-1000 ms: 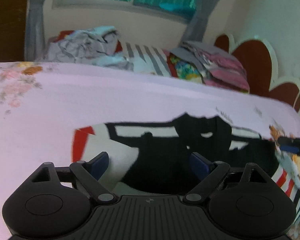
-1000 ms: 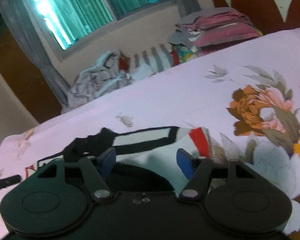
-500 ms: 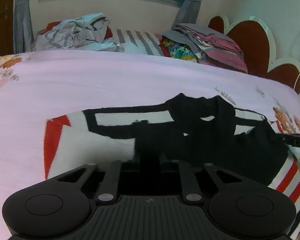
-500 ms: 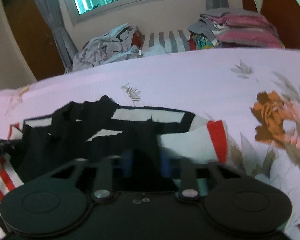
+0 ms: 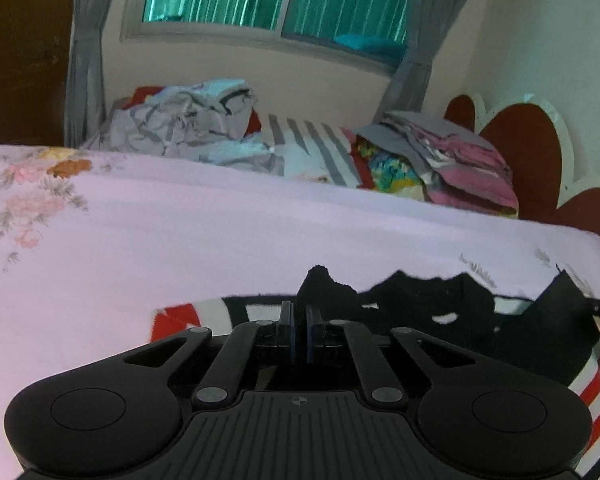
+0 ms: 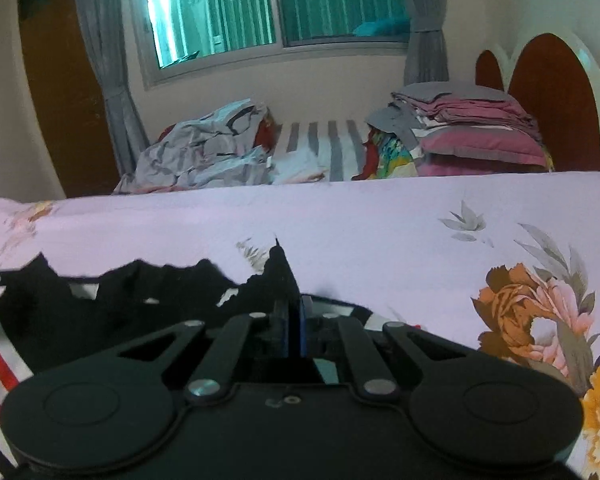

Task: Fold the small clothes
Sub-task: 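Lift the black hem with both tools and fold it over toward the collar, then open both tools and release the folded hem onto the sweater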

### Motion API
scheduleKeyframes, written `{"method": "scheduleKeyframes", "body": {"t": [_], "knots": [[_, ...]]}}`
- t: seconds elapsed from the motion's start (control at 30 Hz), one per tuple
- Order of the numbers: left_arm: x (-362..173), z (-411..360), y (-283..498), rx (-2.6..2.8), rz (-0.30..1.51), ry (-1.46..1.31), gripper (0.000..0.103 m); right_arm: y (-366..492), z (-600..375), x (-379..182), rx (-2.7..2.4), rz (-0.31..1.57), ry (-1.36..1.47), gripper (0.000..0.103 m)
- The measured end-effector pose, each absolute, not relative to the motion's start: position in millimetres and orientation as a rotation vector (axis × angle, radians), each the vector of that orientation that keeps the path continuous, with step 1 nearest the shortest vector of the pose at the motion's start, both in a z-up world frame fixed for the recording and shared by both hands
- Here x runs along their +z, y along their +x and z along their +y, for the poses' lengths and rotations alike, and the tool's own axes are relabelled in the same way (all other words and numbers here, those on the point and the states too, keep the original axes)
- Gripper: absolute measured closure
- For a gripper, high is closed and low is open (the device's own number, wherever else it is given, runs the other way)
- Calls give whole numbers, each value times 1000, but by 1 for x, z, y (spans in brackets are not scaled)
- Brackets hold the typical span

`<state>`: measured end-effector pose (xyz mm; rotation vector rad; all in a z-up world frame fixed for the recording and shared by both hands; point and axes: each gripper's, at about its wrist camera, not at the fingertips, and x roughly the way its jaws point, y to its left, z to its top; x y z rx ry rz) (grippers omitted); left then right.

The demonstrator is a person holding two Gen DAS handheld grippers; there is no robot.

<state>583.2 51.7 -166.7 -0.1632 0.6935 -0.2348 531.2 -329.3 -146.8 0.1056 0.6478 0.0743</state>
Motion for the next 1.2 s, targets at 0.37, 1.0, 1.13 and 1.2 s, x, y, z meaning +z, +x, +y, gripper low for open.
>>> {"method": "scheduleKeyframes", "body": {"t": [0.37,1.0,1.13,1.2], "knots": [[-174,51,583,-165,659,-160,99,539,-330,-159,-1,637,103,98],[-176,54,565,-72,663,-155,41,533,-328,-157,20,689,114,79],[-158,43,537,-134,645,-136,40,516,-303,-151,109,711,95,76],[-155,26,524,-200,652,-110,40,510,-287,-155,156,734,84,76]]}}
